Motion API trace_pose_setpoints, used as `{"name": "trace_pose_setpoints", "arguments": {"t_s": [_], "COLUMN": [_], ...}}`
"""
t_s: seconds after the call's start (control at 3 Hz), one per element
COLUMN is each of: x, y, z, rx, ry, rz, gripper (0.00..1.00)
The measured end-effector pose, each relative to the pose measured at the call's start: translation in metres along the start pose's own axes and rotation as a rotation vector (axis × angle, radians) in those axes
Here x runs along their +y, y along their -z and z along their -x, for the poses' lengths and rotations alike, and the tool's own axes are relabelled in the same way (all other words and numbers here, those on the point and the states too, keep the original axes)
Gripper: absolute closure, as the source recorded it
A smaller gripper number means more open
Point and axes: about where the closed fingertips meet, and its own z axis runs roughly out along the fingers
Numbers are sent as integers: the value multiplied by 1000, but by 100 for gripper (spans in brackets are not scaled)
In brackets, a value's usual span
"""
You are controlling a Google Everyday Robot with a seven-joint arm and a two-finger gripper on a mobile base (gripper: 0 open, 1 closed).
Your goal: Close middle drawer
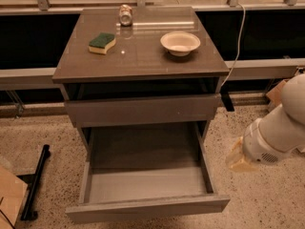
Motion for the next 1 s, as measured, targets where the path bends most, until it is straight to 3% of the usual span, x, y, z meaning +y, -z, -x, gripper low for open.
{"name": "trace_pose_setpoints", "arguments": {"t_s": [0.33, 1.0], "x": [24, 63], "y": [-51, -149], "z": [-22, -64], "rx": [-36, -209], "ry": [-51, -173], "rz": [87, 221], "gripper": [100, 100]}}
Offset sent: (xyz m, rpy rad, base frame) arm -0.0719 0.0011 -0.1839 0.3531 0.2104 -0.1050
